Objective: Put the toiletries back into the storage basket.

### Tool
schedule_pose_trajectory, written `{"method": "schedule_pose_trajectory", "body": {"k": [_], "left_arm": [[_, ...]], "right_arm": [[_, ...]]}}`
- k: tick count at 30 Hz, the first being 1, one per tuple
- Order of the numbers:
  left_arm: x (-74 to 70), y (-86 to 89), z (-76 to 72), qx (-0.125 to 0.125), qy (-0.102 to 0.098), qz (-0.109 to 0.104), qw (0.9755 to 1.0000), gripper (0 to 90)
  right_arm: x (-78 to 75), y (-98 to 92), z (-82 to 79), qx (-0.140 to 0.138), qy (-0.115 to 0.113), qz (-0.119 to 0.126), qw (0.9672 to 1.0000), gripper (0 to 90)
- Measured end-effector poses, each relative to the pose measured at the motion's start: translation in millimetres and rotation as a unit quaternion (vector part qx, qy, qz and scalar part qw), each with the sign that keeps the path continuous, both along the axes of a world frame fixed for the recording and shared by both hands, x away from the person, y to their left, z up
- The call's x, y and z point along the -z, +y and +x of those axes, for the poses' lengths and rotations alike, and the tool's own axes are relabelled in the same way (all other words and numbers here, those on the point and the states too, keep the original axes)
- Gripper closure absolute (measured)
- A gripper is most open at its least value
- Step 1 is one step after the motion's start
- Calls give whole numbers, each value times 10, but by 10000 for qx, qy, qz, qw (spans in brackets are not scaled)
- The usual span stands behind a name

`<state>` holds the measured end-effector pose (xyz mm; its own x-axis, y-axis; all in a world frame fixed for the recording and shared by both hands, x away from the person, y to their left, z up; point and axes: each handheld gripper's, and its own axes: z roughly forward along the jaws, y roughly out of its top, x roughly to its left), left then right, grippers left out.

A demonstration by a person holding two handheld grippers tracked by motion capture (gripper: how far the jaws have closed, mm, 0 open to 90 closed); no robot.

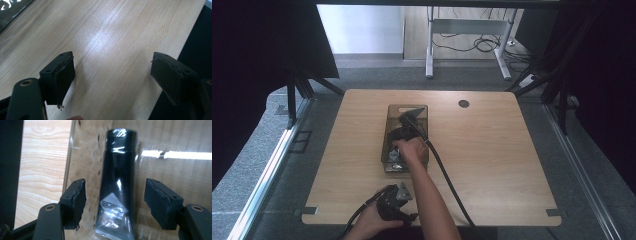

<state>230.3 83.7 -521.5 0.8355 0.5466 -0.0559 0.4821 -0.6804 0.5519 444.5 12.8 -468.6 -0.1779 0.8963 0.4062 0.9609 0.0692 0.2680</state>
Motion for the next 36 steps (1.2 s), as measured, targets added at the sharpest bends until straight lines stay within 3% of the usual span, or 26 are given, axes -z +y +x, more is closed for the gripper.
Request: {"method": "schedule_pose_trajectory", "body": {"k": [9,13,22,24,26,28,29,30,33,34,35,36], "left_arm": [[-14,22,11,-15,-20,-13,10000,199],[-23,30,10,-58,-29,-38,10000,199],[-31,40,17,-82,-41,-27,10000,198],[-31,43,19,-79,-42,-30,10000,199],[-27,47,23,-77,-58,-31,9999,199],[-26,53,27,-95,-52,-16,9999,199],[-26,56,30,-100,-50,-15,9999,199],[-26,58,31,-102,-49,-6,9999,199],[-18,63,36,-141,-59,-29,9999,199],[-18,65,38,-148,-56,-19,9999,199],[-18,71,45,-134,-75,-1,9999,199],[-18,76,50,-139,-82,9,9999,199]], "right_arm": [[-258,-193,-31,-374,-409,113,9984,347],[-374,-299,-107,-709,-683,107,9951,348],[-475,-533,-247,-925,-886,354,9911,348],[-487,-636,-299,-1078,-992,384,9885,348],[-490,-670,-318,-1117,-1005,405,9878,348],[-484,-740,-358,-1210,-1116,392,9856,348],[-462,-826,-400,-1333,-1222,344,9829,347],[-462,-826,-400,-1333,-1222,344,9829,347],[-436,-933,-468,-1471,-1402,292,9787,351],[-434,-980,-510,-1543,-1544,201,9757,359],[-432,-1057,-577,-1676,-1748,68,9702,360],[-433,-1089,-602,-1720,-1810,63,9683,361]]}}
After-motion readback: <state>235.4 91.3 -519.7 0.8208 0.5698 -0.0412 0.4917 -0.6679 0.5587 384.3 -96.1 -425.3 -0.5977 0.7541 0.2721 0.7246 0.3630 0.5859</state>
